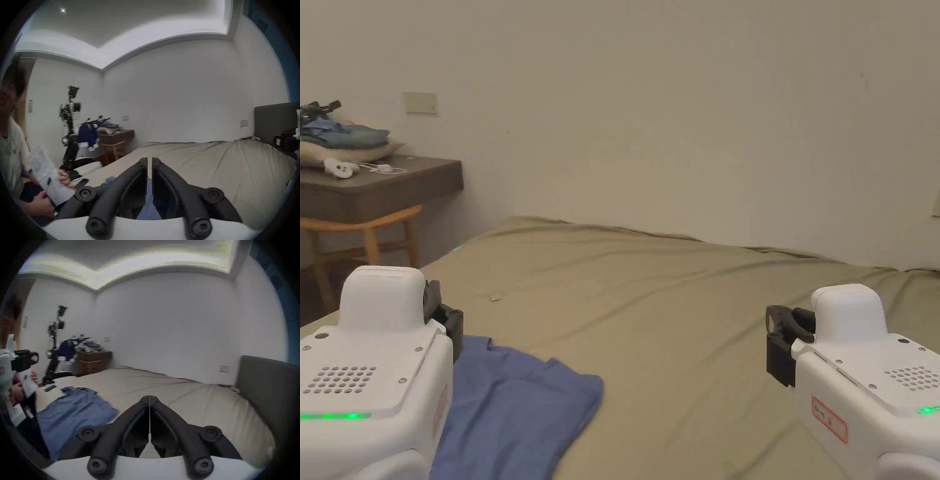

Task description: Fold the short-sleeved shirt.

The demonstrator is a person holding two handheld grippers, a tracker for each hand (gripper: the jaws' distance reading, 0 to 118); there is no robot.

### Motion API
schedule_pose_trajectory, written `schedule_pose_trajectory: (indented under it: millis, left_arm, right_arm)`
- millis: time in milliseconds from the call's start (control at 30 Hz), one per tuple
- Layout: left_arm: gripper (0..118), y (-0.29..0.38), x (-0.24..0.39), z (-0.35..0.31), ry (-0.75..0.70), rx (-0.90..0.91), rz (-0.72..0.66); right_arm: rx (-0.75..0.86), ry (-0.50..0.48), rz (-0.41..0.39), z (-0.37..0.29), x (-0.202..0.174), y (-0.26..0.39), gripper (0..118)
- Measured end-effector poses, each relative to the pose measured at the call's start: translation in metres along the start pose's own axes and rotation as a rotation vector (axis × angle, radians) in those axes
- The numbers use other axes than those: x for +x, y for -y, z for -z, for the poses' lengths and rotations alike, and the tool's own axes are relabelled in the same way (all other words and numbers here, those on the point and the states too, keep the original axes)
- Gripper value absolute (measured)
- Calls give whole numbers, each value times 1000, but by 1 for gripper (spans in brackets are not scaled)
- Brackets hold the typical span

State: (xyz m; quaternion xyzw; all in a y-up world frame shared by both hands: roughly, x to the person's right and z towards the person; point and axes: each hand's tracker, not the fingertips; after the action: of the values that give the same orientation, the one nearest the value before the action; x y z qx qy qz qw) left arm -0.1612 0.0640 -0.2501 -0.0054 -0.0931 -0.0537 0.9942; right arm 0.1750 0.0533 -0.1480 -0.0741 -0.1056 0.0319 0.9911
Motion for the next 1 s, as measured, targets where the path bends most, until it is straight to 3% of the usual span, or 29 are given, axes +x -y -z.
schedule_pose_trajectory:
  millis: [100,200,400,433,467,500,533,600,700,767,867,1000]
  left_arm:
    - [5,18,-31,-17,-78,-62,0]
    - [5,39,-42,-15,-126,-139,76]
    - [5,66,-38,66,61,-355,3]
    - [10,67,-33,90,105,-390,11]
    - [43,68,-29,114,141,-438,22]
    - [88,71,-26,144,204,-501,-1]
    - [117,75,-20,173,252,-585,-25]
    - [118,92,-7,226,321,-740,-52]
    - [118,131,19,281,349,-807,4]
    - [118,161,28,310,387,-936,-48]
    - [118,201,43,327,366,-1072,-81]
    - [116,236,57,335,335,-1083,-28]
  right_arm:
    - [-12,-115,25,15,-32,6,3]
    - [-32,-156,10,30,-51,12,3]
    - [-75,-148,4,46,-38,26,3]
    - [-89,-135,-4,47,-30,30,3]
    - [-104,-119,-14,45,-21,33,3]
    - [-125,-97,-22,43,-11,36,3]
    - [-142,-75,-33,40,1,40,3]
    - [-178,-20,-37,33,23,48,3]
    - [-252,73,-23,24,55,64,3]
    - [-310,108,5,20,72,76,3]
    - [-376,174,-8,14,89,95,3]
    - [-409,193,51,10,103,110,3]
